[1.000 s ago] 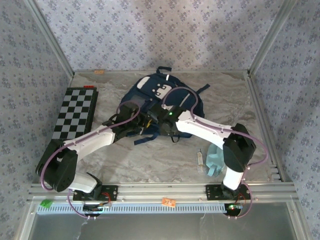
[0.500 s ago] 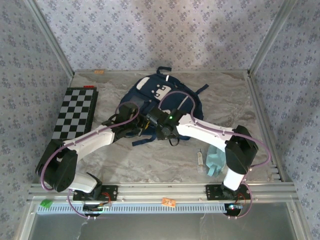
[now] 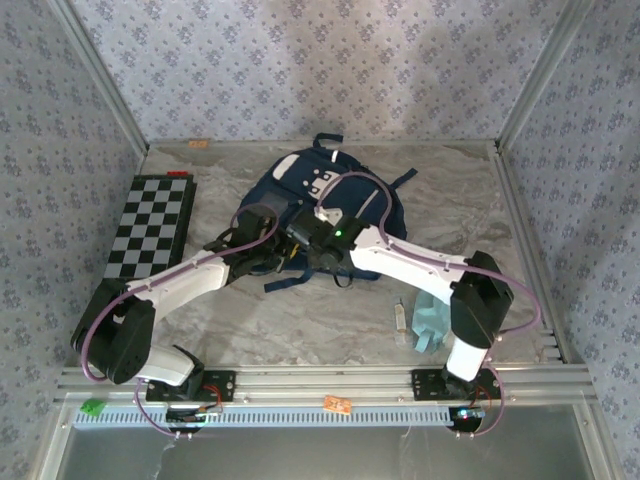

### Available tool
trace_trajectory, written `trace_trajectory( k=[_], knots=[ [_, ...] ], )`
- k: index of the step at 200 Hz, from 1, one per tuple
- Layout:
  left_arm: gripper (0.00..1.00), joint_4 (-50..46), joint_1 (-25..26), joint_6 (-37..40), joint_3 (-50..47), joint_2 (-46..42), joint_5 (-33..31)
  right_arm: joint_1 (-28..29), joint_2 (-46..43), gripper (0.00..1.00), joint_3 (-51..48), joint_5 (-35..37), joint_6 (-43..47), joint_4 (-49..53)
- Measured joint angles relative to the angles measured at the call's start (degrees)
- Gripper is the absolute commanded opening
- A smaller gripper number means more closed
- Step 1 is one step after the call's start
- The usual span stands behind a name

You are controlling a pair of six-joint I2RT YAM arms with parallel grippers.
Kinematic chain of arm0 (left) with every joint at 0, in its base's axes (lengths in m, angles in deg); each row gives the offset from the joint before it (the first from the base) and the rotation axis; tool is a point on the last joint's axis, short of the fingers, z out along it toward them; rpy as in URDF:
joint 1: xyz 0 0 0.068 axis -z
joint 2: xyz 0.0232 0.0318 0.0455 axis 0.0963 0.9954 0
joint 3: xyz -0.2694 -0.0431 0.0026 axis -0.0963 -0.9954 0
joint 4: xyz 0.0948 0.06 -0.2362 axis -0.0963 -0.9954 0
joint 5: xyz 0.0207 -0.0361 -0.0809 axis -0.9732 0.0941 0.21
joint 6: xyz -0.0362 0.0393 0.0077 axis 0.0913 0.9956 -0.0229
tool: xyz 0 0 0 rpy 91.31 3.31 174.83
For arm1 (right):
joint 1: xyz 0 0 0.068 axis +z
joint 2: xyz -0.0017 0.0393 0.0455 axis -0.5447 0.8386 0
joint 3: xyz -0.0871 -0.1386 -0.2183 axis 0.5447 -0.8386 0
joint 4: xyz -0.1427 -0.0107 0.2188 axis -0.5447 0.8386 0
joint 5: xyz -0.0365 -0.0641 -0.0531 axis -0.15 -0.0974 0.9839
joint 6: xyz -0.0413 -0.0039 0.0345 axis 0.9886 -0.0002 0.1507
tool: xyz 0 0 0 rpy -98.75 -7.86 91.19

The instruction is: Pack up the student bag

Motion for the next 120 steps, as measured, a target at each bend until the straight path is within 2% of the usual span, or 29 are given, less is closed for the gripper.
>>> trace_trajectory(
  k=[13, 68, 120],
  knots=[
    [0.00, 0.02, 0.00, 0.00, 0.00, 0.00, 0.00, 0.09, 1.51, 0.55, 1.53, 0.61, 0.76, -0.74],
    [0.00, -0.31, 0.00, 0.00, 0.00, 0.00, 0.00, 0.59, 4.72, 0.32, 4.04, 1.20, 3.41, -1.25],
    [0.00, -0.39, 0.00, 0.00, 0.00, -0.02, -0.15, 1.25, 4.11, 0.24, 1.07, 2.73, 2.89, -0.59]
  ],
)
